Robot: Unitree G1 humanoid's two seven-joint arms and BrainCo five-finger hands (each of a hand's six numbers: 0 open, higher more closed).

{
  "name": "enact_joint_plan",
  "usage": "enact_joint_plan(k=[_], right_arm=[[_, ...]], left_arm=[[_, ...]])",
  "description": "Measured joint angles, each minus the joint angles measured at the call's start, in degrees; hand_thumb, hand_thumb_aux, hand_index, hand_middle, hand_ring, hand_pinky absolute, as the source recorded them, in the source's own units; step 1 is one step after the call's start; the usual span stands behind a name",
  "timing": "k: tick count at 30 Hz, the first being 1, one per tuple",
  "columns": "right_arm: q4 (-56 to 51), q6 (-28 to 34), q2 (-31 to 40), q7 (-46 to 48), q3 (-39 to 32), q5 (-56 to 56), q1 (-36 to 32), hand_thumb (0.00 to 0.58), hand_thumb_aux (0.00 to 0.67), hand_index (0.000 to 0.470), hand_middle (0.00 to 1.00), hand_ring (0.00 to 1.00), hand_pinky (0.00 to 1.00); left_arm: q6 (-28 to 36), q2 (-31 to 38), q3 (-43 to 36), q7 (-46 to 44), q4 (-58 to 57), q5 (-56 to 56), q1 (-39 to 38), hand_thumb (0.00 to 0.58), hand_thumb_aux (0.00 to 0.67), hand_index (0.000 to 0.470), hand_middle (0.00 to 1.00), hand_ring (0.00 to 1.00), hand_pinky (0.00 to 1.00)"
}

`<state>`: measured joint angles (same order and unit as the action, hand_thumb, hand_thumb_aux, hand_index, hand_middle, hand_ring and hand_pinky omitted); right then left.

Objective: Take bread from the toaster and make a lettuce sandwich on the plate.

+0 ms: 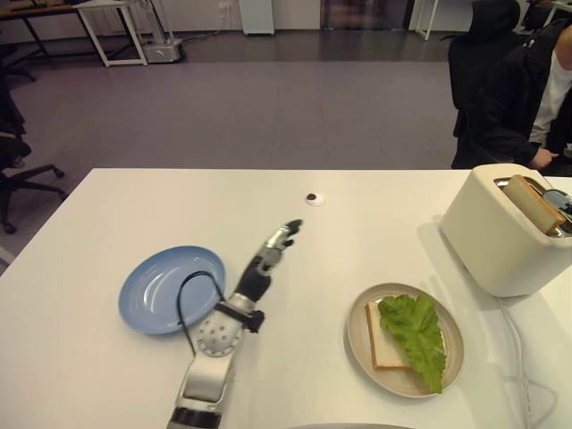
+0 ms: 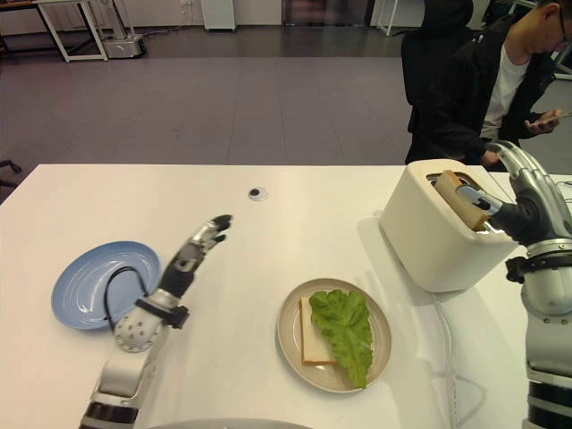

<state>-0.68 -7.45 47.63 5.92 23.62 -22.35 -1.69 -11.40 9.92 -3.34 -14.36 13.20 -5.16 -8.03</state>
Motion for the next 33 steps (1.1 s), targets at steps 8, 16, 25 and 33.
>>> enact_joint_plan(k=[8, 16, 25, 33], right_arm=[[-24.68, -6.17, 4.54, -8.20, -8.27, -5.31, -9.55, 0.540, 0.494, 0.347, 0.00, 0.00, 0.00], [-23.81, -7.63, 4.41, -9.44, -12.40, -5.05, -10.83, 0.580, 0.670, 0.470, 0.00, 0.00, 0.00], [-21.29, -6.21, 4.16, -7.09, -11.02, -0.57, -10.79, 0.580, 0.670, 0.470, 0.00, 0.00, 0.00], [-8.08, 1.62, 5.85, 1.69, 0.00, 15.95, -18.24, 0.580, 0.670, 0.470, 0.00, 0.00, 0.00]], left_arm=[[-1.77, 0.95, 4.53, -0.93, 4.08, -3.36, -4.14, 0.000, 0.000, 0.000, 0.00, 0.00, 0.00], [-1.85, 0.97, 5.80, -0.90, 5.60, -3.29, -4.98, 0.000, 0.000, 0.000, 0.00, 0.00, 0.00], [-2.30, 0.73, 5.90, -0.72, 5.60, -2.69, -4.98, 0.000, 0.000, 0.000, 0.00, 0.00, 0.00], [-2.78, -0.10, 5.46, 0.11, 5.55, -1.67, -4.43, 0.000, 0.000, 0.000, 0.00, 0.00, 0.00]])
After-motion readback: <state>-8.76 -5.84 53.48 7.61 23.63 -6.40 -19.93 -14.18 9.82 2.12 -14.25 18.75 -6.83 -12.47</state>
